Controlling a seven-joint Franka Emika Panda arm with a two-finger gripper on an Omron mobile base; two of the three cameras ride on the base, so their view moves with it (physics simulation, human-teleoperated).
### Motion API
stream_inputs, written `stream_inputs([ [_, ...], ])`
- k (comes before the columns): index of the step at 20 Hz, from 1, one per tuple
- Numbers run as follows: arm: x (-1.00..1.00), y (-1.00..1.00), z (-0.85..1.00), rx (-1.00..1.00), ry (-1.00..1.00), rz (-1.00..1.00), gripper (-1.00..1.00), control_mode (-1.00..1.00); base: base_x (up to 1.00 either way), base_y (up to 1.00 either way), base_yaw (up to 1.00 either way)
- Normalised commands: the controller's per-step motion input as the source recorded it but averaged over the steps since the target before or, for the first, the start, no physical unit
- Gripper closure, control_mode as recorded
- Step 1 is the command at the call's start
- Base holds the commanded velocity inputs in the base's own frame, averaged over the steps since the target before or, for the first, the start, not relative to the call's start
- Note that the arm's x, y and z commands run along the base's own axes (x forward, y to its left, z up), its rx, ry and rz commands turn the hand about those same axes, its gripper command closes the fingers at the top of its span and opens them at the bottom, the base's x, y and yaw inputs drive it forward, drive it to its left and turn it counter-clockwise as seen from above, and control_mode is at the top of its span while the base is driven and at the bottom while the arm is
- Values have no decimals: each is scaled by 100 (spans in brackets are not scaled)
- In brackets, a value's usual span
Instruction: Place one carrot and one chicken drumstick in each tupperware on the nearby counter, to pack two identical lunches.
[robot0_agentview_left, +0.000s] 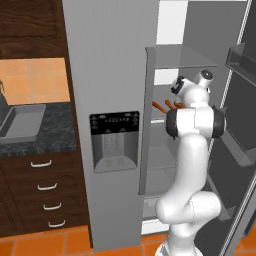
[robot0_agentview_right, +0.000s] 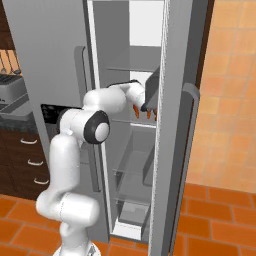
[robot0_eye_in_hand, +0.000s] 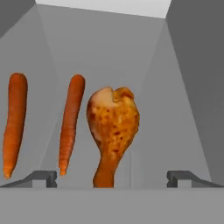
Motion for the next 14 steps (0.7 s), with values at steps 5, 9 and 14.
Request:
stream_inputs([
  [5,43,0,-75,5,1,4,-100,-100,0,0,0],
  [9,81,0,-47,1,0,1,-100,-100,0,0,0],
  [14,87,0,-17,0,-5,0,100,-100,0,0,0],
])
